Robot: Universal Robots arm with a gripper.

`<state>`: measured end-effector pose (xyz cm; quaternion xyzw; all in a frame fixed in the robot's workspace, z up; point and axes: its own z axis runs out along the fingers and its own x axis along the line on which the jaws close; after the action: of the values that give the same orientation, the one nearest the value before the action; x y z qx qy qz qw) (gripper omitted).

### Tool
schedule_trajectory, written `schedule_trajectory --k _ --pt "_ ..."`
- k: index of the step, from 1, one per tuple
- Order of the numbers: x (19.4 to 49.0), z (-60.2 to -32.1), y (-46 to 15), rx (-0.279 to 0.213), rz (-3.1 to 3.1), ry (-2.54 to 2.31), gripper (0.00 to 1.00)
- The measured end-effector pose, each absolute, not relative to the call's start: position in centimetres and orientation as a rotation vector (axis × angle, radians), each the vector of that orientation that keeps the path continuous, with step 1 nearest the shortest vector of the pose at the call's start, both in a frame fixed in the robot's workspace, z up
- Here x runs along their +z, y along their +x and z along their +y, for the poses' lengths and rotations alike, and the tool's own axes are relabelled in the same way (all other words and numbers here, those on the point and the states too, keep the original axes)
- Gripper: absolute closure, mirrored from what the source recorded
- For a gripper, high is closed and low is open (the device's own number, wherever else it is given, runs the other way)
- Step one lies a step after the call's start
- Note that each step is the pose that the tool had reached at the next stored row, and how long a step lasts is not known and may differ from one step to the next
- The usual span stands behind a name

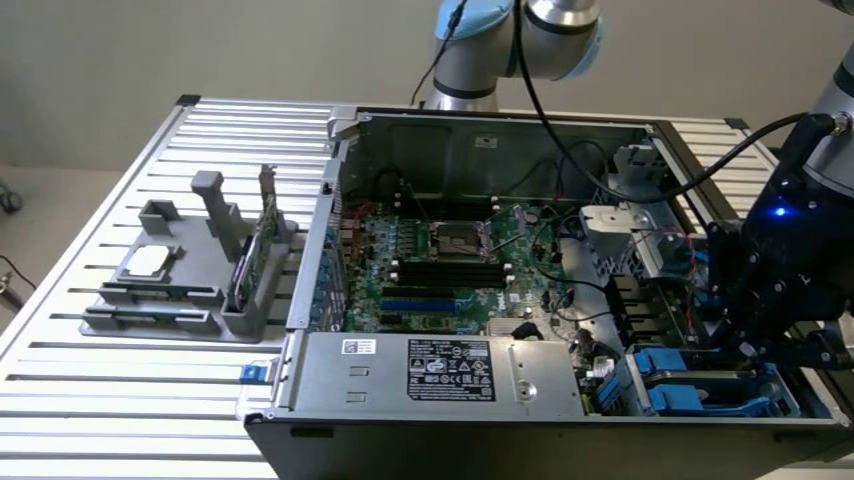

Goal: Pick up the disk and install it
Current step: 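Insert the first disk wire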

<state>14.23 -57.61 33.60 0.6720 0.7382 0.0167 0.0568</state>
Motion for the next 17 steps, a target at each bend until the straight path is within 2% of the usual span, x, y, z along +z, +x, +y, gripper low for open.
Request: schedule_trajectory --k 17 --pt "33.42 -57.61 14.24 0.048 2.209 2.069 0.82"
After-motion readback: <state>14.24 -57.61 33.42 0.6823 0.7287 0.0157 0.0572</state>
